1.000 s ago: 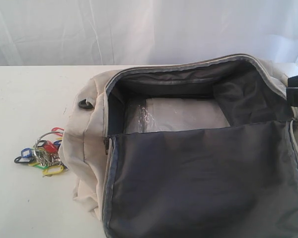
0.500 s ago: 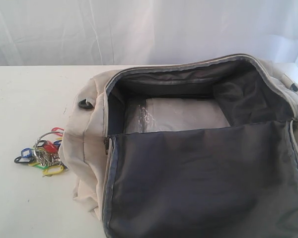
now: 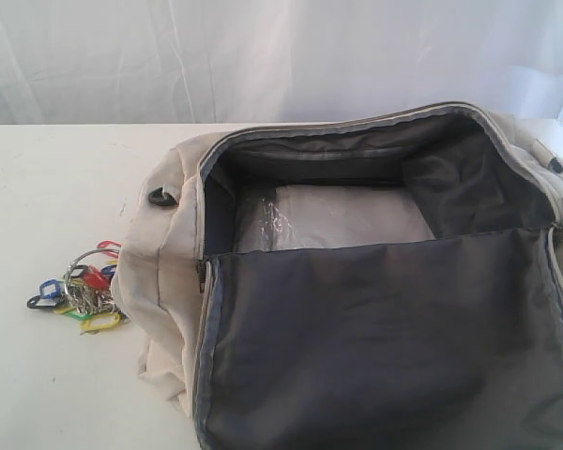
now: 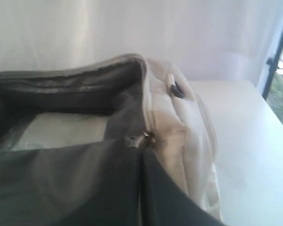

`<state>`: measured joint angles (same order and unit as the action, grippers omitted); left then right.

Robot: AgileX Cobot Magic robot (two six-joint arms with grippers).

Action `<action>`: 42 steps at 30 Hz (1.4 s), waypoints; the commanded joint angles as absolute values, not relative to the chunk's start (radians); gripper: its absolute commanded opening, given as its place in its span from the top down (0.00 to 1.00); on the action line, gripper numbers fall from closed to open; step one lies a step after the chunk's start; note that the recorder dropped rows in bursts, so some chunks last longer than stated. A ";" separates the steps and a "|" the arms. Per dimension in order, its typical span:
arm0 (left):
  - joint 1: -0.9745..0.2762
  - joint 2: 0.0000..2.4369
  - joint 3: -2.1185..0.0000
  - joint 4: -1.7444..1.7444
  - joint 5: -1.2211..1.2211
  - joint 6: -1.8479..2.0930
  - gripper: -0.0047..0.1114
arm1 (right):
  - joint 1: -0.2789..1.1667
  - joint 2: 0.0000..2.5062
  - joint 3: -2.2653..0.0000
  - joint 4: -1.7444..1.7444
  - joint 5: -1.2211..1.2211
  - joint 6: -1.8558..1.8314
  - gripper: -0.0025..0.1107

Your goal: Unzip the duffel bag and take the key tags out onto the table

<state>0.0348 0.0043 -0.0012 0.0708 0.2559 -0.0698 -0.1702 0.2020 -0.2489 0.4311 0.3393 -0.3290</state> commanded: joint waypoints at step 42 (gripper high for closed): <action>0.028 0.000 0.000 0.068 0.255 -0.070 0.96 | -0.119 0.000 0.000 0.000 0.319 0.000 0.98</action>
<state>0.0348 0.0043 -0.0012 0.0708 0.2559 -0.0698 -0.1212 0.0062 -0.0050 0.0000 0.3233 0.0154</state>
